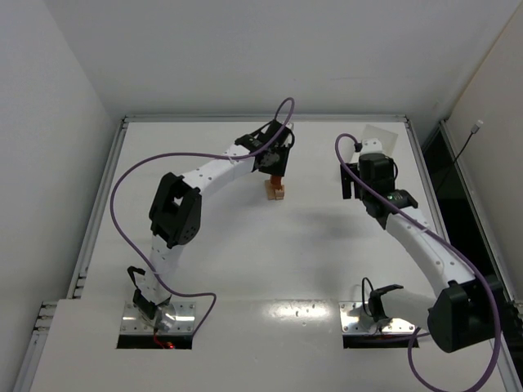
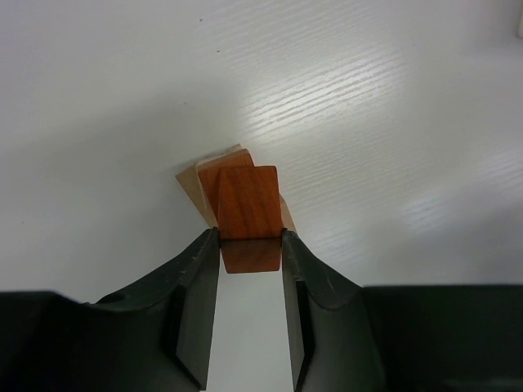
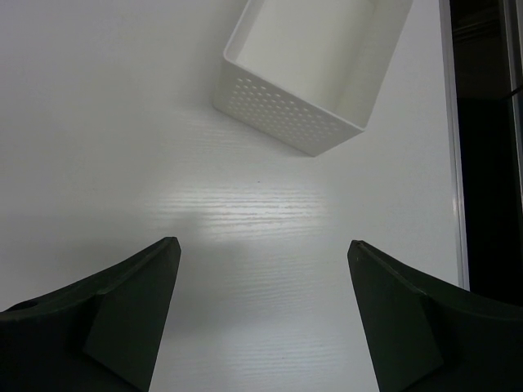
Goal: Build the wood block tower
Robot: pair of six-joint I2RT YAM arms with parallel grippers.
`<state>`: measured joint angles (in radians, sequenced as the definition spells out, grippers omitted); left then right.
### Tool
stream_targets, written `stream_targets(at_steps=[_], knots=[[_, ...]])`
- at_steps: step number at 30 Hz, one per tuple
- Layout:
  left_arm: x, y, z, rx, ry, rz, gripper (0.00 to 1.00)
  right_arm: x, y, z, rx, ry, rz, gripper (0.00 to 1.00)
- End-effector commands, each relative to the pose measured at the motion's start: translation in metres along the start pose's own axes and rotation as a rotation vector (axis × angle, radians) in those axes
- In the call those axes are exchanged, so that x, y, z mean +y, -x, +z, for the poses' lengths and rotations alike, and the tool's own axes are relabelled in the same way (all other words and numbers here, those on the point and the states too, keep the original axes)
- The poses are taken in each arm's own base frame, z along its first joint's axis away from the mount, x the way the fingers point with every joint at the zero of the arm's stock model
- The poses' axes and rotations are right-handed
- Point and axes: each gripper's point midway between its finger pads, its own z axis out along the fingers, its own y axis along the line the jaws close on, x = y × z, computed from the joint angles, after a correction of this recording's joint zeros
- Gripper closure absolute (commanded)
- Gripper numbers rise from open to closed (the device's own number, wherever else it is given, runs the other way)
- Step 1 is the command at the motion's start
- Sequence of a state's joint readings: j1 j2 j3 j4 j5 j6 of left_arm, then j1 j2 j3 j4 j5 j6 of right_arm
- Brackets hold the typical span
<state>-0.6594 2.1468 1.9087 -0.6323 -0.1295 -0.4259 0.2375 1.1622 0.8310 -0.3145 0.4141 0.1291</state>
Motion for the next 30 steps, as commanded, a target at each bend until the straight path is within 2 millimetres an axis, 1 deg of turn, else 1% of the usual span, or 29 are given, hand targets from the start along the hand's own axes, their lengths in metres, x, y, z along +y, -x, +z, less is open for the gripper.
stream_targets(at_steps=[1, 3, 4, 5, 6, 7, 8, 12, 13, 14, 16, 17, 18, 19, 20, 21, 23, 24, 25, 26, 27, 28, 29, 30], knots=[[0.003, 0.026, -0.005, -0.068, -0.010, -0.014, 0.81, 0.001, 0.028, -0.001, -0.072, 0.013, 0.045, 0.19], [0.003, 0.026, -0.005, -0.068, -0.010, -0.014, 0.80, 0.004, 0.026, 0.001, -0.063, 0.022, 0.041, 0.19], [0.003, 0.026, -0.005, -0.068, -0.010, -0.014, 0.77, 0.004, 0.026, 0.001, -0.063, 0.022, 0.041, 0.20], [0.003, 0.026, -0.005, -0.068, -0.010, -0.014, 0.72, 0.004, 0.026, 0.001, -0.063, 0.022, 0.041, 0.20], [0.003, 0.026, -0.005, -0.068, -0.010, -0.003, 0.62, 0.004, 0.026, 0.001, -0.063, 0.022, 0.041, 0.20], [0.003, 0.026, -0.005, -0.068, -0.010, -0.003, 0.57, 0.004, 0.026, 0.003, -0.063, 0.022, 0.041, 0.20], [0.003, 0.026, -0.005, -0.068, -0.010, -0.003, 0.55, 0.004, 0.031, 0.002, -0.073, 0.022, 0.045, 0.20], [0.003, 0.026, -0.005, -0.068, -0.010, -0.003, 0.48, 0.006, 0.031, 0.002, -0.073, 0.032, 0.054, 0.20], [0.008, 0.027, -0.005, -0.069, -0.004, -0.010, 0.48, 0.006, 0.031, 0.002, -0.073, 0.032, 0.054, 0.20], [0.008, 0.027, -0.005, -0.069, -0.004, -0.010, 0.46, 0.007, 0.029, 0.004, -0.065, 0.032, 0.050, 0.20], [0.007, 0.035, -0.008, -0.088, -0.009, -0.002, 0.45, 0.007, 0.029, 0.004, -0.065, 0.032, 0.050, 0.20], [0.004, 0.034, -0.008, -0.084, -0.022, -0.001, 0.45, 0.007, 0.029, 0.004, -0.065, 0.032, 0.050, 0.20], [0.001, 0.040, -0.011, -0.095, -0.035, 0.009, 0.43, 0.007, 0.024, 0.005, -0.053, 0.032, 0.046, 0.20], [-0.001, 0.043, -0.013, -0.101, -0.048, 0.008, 0.42, 0.007, 0.026, 0.006, -0.062, 0.032, 0.049, 0.20], [-0.001, 0.047, -0.020, -0.110, -0.051, 0.018, 0.41, 0.008, 0.022, 0.006, -0.053, 0.032, 0.046, 0.20], [-0.006, 0.055, -0.025, -0.128, -0.068, 0.016, 0.41, 0.007, 0.024, 0.004, -0.062, 0.032, 0.049, 0.19], [-0.008, 0.070, -0.042, -0.177, -0.081, 0.031, 0.36, 0.008, 0.016, 0.007, -0.049, 0.031, 0.032, 0.18], [-0.005, 0.080, -0.059, -0.219, -0.074, 0.025, 0.35, 0.007, 0.018, 0.005, -0.058, 0.031, 0.035, 0.18], [-0.005, 0.088, -0.069, -0.257, -0.075, 0.020, 0.33, 0.007, 0.015, 0.006, -0.058, 0.031, 0.025, 0.16], [-0.003, 0.093, -0.077, -0.279, -0.068, 0.026, 0.30, 0.007, 0.015, 0.006, -0.058, 0.031, 0.025, 0.16], [0.003, 0.090, -0.082, -0.281, -0.048, 0.036, 0.28, 0.007, 0.010, 0.007, -0.047, 0.031, 0.002, 0.15], [0.012, 0.093, -0.096, -0.300, -0.004, 0.029, 0.25, 0.007, 0.010, 0.007, -0.047, 0.031, 0.002, 0.12], [0.024, 0.089, -0.098, -0.288, 0.032, 0.034, 0.19, 0.006, 0.010, 0.007, -0.047, 0.031, -0.007, 0.10], [0.040, 0.080, -0.096, -0.265, 0.111, 0.033, 0.16, 0.008, 0.004, 0.008, -0.036, 0.040, -0.021, 0.10]])
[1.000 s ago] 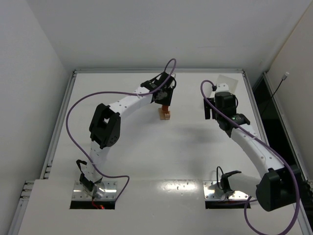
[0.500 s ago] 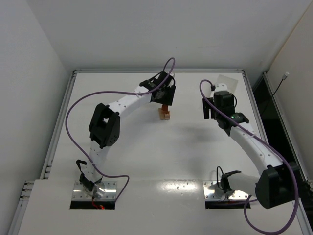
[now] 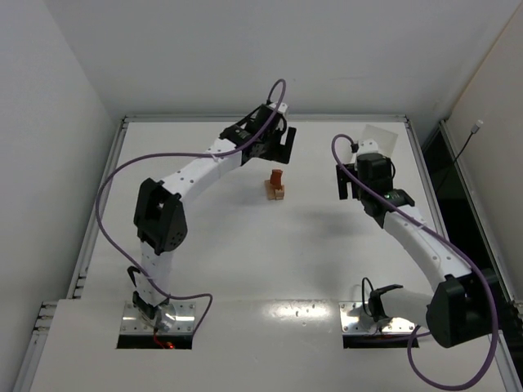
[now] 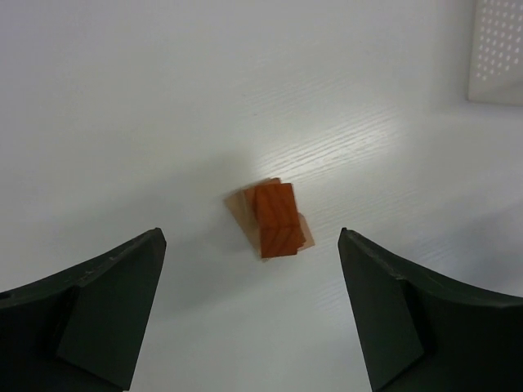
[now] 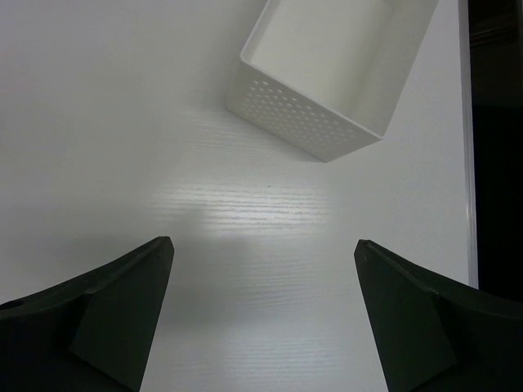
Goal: Build the wood block tower
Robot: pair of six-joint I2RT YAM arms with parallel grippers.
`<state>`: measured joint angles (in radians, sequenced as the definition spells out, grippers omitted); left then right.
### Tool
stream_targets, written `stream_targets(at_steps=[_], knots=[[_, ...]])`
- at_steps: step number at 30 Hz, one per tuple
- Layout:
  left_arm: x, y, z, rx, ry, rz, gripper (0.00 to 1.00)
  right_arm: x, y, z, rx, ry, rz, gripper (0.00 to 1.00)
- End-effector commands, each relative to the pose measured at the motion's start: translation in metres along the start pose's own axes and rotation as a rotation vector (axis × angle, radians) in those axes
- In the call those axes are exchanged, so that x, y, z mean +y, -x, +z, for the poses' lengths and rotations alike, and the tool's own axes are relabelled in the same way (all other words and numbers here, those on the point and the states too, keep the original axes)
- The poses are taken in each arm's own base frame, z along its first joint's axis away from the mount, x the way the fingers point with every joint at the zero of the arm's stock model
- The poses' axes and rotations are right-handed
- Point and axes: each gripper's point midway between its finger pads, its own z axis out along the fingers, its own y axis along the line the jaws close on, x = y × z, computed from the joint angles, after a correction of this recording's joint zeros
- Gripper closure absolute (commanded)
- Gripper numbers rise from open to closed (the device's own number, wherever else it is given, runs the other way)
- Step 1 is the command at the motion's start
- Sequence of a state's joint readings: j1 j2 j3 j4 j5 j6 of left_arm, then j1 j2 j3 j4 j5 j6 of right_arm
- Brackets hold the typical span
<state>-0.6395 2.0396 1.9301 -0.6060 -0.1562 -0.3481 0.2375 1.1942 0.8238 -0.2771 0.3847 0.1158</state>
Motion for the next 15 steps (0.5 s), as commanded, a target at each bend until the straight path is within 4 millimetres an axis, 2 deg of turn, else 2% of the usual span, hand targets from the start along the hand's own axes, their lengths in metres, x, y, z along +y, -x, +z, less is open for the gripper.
stream_targets(at_steps=[1, 2, 3, 4, 5, 6, 7, 8, 9, 10, 13, 15], knots=[[0.048, 0.023, -0.043, -0.073, 0.173, 0.003, 0.15, -0.003, 0.005, 0.001, -0.035, 0.010, 0.000, 0.08], [0.070, 0.005, -0.044, -0.002, 0.236, 0.005, 0.15, -0.002, 0.000, 0.004, -0.025, 0.010, -0.004, 0.08], [0.085, -0.007, -0.044, 0.038, 0.275, -0.012, 0.13, -0.010, -0.001, 0.006, -0.019, -0.010, 0.020, 0.08], [0.105, -0.033, -0.040, 0.107, 0.320, -0.012, 0.12, -0.013, -0.005, 0.010, -0.010, -0.020, 0.025, 0.08], [0.133, -0.032, -0.049, 0.085, 0.355, -0.046, 0.07, -0.015, -0.002, 0.011, -0.022, -0.021, 0.036, 0.08], [0.146, -0.062, -0.045, 0.149, 0.350, -0.062, 0.04, -0.021, -0.006, 0.014, -0.009, -0.031, 0.047, 0.08], [0.171, -0.064, -0.048, 0.135, 0.377, -0.096, 0.01, -0.022, -0.006, 0.018, -0.006, -0.029, 0.053, 0.08], [0.181, -0.069, -0.055, 0.130, 0.393, -0.113, 0.01, -0.021, -0.007, 0.019, -0.005, -0.012, 0.068, 0.08], [0.193, -0.090, -0.055, 0.176, 0.414, -0.122, 0.01, -0.025, -0.009, 0.024, 0.005, -0.018, 0.078, 0.08], [0.208, -0.098, -0.055, 0.188, 0.441, -0.156, 0.01, -0.023, -0.012, 0.026, 0.016, -0.006, 0.075, 0.08], [0.223, -0.122, -0.062, 0.235, 0.471, -0.177, 0.01, -0.026, -0.016, 0.030, 0.028, 0.003, 0.099, 0.08], [0.228, -0.126, -0.061, 0.231, 0.457, -0.200, 0.01, -0.024, -0.018, 0.029, 0.036, 0.015, 0.098, 0.05]])
